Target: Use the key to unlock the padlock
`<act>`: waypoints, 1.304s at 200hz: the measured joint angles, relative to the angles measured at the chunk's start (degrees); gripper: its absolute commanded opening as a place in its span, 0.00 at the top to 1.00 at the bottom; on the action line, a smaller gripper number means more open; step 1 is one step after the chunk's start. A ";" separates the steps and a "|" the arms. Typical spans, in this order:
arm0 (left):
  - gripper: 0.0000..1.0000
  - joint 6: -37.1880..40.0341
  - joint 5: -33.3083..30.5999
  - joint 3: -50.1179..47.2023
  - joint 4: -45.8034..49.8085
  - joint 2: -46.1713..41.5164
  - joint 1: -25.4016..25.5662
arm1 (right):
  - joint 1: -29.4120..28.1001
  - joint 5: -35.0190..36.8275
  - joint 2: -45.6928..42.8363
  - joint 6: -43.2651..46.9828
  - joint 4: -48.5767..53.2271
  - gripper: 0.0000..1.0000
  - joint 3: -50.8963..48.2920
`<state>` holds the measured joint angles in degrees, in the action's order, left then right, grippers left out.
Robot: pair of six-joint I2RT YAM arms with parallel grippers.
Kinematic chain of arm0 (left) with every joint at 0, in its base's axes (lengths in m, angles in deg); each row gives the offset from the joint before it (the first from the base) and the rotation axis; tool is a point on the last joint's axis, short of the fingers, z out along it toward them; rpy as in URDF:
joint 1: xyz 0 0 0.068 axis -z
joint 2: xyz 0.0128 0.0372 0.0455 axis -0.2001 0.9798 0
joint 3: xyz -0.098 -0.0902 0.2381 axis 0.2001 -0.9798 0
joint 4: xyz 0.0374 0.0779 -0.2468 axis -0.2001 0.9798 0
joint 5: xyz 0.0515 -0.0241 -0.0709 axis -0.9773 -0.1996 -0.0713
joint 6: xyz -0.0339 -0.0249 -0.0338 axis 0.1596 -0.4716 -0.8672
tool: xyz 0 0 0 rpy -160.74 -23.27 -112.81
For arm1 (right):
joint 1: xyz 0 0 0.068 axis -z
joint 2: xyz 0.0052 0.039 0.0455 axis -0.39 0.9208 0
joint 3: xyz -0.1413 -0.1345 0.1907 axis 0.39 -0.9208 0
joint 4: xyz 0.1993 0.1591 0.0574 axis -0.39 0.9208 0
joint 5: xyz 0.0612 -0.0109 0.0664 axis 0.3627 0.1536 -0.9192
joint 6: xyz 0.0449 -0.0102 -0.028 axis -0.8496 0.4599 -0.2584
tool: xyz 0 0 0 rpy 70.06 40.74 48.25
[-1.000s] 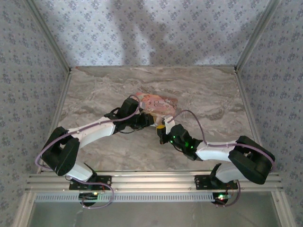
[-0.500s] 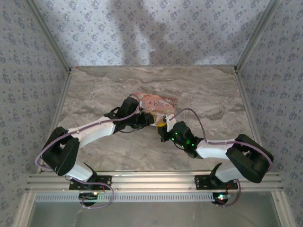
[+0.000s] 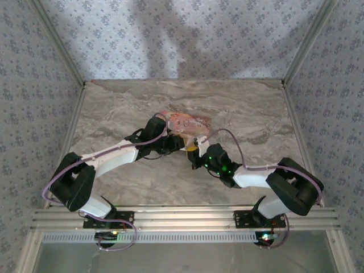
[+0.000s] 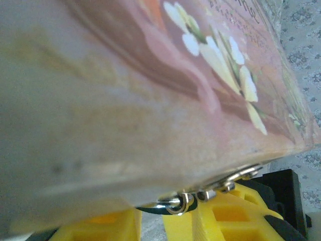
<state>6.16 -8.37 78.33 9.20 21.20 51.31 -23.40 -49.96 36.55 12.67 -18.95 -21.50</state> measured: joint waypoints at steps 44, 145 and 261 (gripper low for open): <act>0.72 -0.20 -1.31 0.07 0.00 0.00 -0.13 | 0.87 -1.49 1.36 -0.02 0.76 1.00 1.70; 0.72 -0.61 -1.57 0.50 -0.31 0.00 -0.42 | 2.14 -4.24 1.90 -0.46 1.25 1.00 3.54; 0.72 -0.70 -0.46 -1.53 -6.45 4.90 0.66 | 1.95 -2.47 4.17 -3.43 -2.40 1.00 -0.57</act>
<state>5.46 -8.83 76.80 2.75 26.09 51.97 -21.45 -52.43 40.73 9.24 -21.36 -22.07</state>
